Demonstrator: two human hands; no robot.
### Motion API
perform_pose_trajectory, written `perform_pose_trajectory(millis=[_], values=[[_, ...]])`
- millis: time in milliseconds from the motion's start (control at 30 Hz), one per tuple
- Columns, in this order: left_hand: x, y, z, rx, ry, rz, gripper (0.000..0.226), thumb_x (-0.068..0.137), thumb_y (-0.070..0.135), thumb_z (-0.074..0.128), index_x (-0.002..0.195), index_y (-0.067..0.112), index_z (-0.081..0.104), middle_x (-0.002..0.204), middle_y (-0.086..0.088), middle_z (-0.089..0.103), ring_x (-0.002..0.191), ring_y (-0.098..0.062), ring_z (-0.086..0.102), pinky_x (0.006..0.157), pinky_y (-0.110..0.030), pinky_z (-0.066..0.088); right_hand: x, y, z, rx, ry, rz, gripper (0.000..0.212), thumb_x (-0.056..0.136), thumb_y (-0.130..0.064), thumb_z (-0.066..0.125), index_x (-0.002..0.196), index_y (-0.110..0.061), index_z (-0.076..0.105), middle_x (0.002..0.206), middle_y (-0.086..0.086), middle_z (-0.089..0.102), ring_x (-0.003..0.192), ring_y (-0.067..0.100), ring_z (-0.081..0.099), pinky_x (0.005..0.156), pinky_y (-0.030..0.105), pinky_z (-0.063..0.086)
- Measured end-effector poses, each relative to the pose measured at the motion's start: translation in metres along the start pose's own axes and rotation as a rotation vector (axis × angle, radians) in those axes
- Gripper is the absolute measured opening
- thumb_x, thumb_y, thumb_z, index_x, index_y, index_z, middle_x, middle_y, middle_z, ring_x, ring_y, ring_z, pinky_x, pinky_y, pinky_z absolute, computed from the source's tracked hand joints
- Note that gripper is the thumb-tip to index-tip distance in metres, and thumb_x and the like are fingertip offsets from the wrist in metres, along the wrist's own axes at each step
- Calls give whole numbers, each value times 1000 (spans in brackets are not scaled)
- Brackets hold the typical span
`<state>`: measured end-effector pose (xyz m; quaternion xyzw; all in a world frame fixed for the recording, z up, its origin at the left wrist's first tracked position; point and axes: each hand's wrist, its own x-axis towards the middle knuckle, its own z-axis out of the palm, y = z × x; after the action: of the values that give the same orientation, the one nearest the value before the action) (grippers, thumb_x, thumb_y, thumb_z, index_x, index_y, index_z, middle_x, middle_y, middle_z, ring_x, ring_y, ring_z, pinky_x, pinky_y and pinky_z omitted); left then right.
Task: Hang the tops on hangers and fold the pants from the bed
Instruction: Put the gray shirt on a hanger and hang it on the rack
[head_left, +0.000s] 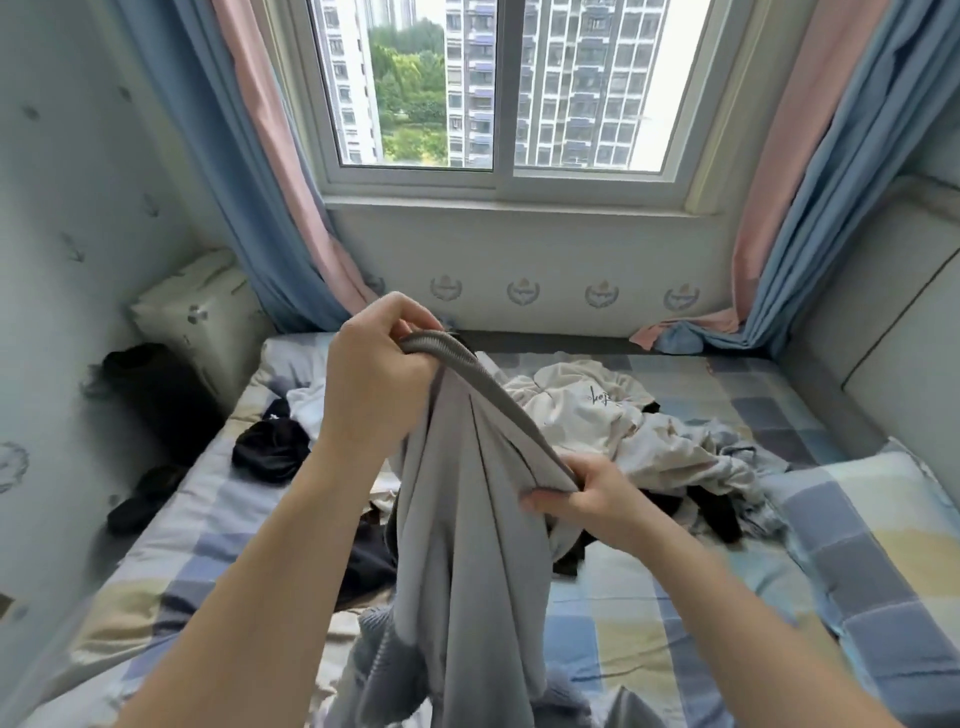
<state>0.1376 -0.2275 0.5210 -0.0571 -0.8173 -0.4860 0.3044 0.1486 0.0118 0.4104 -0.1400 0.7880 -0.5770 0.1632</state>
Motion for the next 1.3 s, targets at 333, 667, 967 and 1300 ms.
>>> perform_pose_trajectory(millis=[333,667,967,1300], values=[[-32,-79,14,267,-406,-415,25,80,-2,54,86,21,64,72,2,62,70,-18,58,61,-27,40,-7,23,-4,-182,121,139,39,82,-16,77,59,-17,45,56,-8,37,53,8,32,53,29,25],[-102,-65,78,-255,-869,-319,39,86,21,69,121,36,60,110,24,63,102,8,57,87,-14,43,-14,-44,-1,-73,166,-143,36,83,-3,77,64,-12,48,49,-16,40,48,0,33,48,14,28],[-86,-48,74,-335,-398,-236,17,79,10,48,82,19,62,65,4,50,62,-4,43,59,-23,34,-20,-6,-19,-338,97,1,34,76,-27,80,71,-14,49,59,-13,40,55,7,37,54,27,31],[-48,-42,44,-427,-132,-350,16,82,15,48,84,11,63,72,-7,54,66,-12,44,52,-13,34,-28,104,-12,-270,145,342,16,99,-14,56,88,-4,59,79,14,66,73,25,55,66,34,39]])
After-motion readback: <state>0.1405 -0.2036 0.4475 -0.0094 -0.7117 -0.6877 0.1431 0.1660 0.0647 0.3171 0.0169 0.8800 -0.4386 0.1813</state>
